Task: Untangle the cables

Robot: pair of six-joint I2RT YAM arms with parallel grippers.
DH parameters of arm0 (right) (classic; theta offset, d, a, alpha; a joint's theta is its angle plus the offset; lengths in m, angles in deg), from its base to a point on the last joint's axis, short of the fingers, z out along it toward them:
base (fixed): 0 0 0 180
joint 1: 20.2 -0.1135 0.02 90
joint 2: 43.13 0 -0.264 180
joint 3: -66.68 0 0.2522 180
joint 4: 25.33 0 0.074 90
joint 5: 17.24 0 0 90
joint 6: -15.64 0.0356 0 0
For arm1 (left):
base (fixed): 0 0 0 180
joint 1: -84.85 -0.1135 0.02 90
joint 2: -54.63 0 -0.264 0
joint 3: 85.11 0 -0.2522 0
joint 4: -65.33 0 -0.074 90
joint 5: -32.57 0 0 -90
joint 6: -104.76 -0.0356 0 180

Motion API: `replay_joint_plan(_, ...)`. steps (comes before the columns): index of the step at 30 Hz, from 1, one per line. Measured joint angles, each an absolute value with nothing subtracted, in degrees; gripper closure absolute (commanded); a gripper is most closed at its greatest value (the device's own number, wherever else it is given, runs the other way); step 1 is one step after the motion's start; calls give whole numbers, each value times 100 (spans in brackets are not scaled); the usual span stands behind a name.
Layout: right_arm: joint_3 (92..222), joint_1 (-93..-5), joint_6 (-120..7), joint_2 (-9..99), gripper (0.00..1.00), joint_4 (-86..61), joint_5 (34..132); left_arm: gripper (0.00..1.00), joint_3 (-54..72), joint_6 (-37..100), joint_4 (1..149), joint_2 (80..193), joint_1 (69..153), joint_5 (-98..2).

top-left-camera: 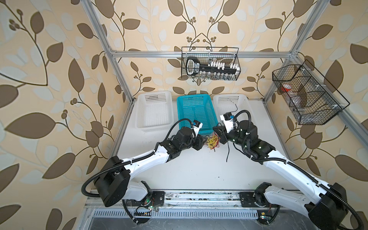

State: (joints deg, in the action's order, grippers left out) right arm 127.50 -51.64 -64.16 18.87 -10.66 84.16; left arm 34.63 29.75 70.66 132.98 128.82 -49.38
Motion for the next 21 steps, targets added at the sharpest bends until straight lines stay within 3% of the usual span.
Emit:
replay_joint_plan(5, 12750, -5100, -6414, 1887, 100, -1064, 8401, 100, 3461, 2983, 7073, 13427, 12882, -4859)
replay_joint_plan(21, 12569, -3942, -6029, 1397, 100, -332, 7627, 100, 3575, 3296, 7473, 13276, 12954, -5779)
